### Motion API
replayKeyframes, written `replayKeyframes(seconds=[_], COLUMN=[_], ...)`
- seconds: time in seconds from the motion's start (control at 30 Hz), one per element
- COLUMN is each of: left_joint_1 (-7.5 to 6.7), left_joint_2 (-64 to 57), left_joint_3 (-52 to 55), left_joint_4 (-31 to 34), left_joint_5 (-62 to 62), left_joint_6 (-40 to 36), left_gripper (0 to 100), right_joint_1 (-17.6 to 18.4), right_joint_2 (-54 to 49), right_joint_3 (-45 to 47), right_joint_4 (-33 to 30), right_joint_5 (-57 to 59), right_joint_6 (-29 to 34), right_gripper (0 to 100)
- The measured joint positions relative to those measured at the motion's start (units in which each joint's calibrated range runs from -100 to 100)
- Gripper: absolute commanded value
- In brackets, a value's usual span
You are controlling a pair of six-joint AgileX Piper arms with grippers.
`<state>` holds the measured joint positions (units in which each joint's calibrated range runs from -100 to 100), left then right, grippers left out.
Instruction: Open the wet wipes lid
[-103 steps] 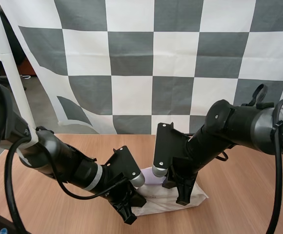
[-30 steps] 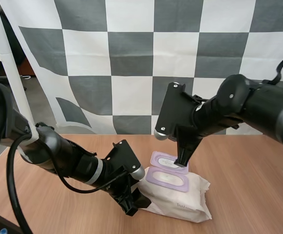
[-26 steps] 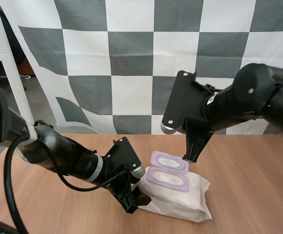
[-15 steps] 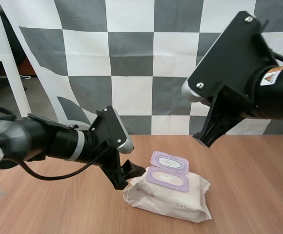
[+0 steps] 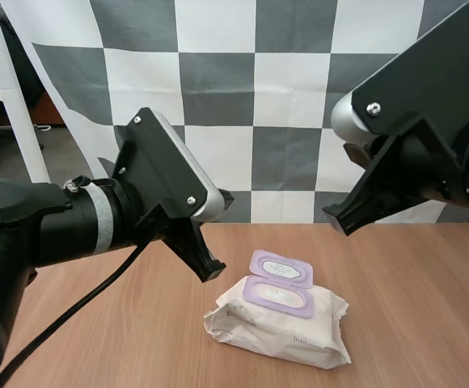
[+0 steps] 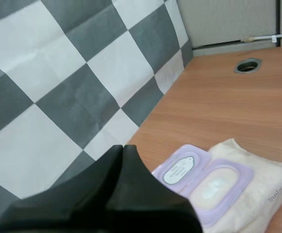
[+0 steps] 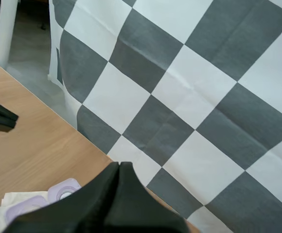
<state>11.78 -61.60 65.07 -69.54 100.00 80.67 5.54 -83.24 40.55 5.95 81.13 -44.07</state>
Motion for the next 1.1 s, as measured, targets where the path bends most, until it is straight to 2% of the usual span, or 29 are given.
replayKeyframes(seconds=[0.23, 0.43, 0.5, 0.57, 0.63, 0.77, 0.93, 1.1], left_joint_1=[-0.27, -1.66, -3.22, -4.40, -5.87, -8.77, -9.55, -9.98], left_joint_2=[-6.13, -7.64, -10.38, -13.07, -16.67, -24.22, -29.90, -32.23], left_joint_3=[0.00, 0.68, 1.41, 2.36, 4.13, 7.83, 11.21, 18.50], left_joint_4=[-0.31, -0.31, 0.26, 2.70, 6.88, 16.21, 24.33, 33.30], left_joint_5=[0.00, -0.10, 0.00, -0.69, -4.60, -19.32, -32.53, -45.79], left_joint_6=[-1.79, -2.39, -4.88, -8.04, -11.79, -20.18, -27.63, -35.13], left_gripper=[0, 0, 0, 0, 0, 0, 0, 0], right_joint_1=[0.00, 0.00, 0.00, 0.00, 0.00, -0.18, -2.06, -3.55], right_joint_2=[-5.15, -7.10, -8.27, -9.65, -13.42, -16.76, -16.76, -16.66], right_joint_3=[0.00, 0.29, 0.99, 2.15, 9.14, 18.35, 28.47, 38.48], right_joint_4=[-7.41, -11.16, -13.60, -14.68, -14.53, -14.87, -19.42, -20.09], right_joint_5=[-1.47, -3.46, -4.89, -5.50, -8.30, -17.16, -29.61, -42.84], right_joint_6=[1.03, 1.87, 2.94, 3.86, 8.21, 12.07, 15.02, 18.60], right_gripper=[0, 0, 0, 0, 0, 0, 0, 0])
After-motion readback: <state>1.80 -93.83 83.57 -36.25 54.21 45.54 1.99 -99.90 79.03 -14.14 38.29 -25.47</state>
